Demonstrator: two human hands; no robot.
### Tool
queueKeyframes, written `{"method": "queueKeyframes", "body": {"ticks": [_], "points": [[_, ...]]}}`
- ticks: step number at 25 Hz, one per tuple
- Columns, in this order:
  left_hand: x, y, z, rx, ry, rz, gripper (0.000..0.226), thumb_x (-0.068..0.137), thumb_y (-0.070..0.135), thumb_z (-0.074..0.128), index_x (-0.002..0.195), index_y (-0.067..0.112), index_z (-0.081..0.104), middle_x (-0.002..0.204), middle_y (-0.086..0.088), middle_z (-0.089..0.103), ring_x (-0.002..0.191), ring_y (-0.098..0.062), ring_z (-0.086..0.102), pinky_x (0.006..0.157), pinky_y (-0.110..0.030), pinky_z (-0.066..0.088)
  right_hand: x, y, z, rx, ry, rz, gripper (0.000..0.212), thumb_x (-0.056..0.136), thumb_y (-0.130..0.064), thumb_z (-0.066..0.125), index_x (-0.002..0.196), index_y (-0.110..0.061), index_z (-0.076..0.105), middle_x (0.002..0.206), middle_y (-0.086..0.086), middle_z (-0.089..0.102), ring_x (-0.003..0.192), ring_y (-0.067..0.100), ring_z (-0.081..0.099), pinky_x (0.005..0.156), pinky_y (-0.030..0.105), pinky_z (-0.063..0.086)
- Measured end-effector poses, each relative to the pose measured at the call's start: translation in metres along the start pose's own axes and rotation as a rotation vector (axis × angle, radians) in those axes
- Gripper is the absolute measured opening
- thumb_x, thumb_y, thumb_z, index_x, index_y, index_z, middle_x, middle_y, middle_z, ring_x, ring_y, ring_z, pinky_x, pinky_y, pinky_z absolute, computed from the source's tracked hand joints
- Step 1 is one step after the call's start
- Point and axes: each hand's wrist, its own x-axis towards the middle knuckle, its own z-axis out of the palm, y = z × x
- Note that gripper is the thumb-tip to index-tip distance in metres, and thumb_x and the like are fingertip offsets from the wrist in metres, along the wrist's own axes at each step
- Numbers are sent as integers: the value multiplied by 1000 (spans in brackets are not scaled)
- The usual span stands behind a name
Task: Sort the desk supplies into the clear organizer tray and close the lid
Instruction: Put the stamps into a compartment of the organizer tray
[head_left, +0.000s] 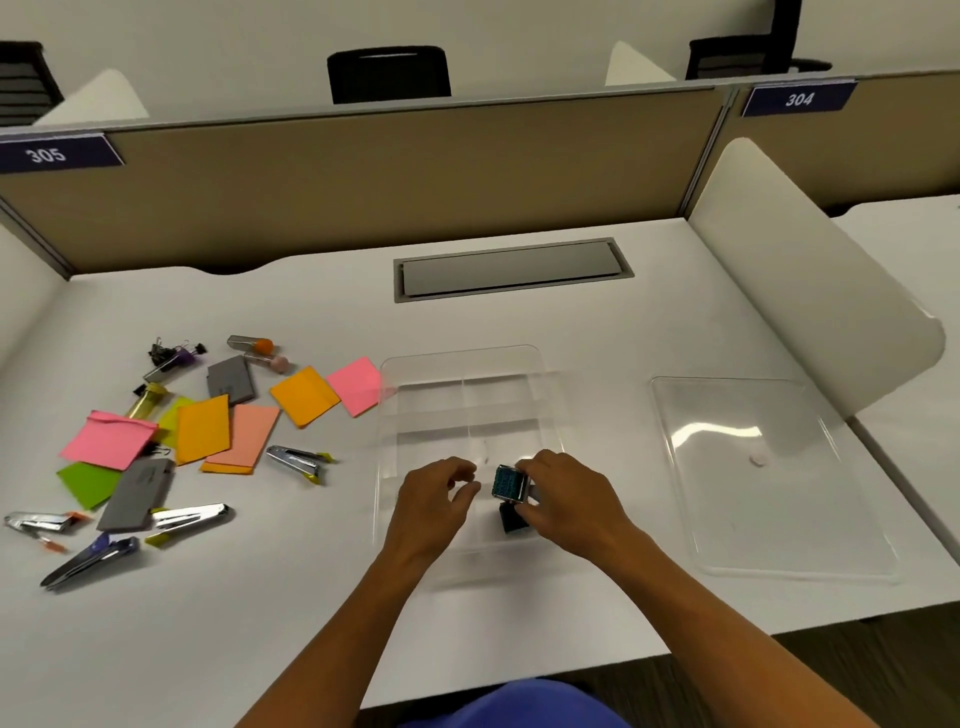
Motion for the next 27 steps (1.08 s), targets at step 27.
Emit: {"method": "queueKeyframes", "body": {"ticks": [27], "points": [[-9,-11,-4,-66,73,-13,23,92,28,62,111,17,69,107,5,71,97,-8,64,92,-26,53,18,-11,33,-259,-55,34,51,85,-22,75,129,-21,48,119,4,62,99,24,64,77,34,57]]}}
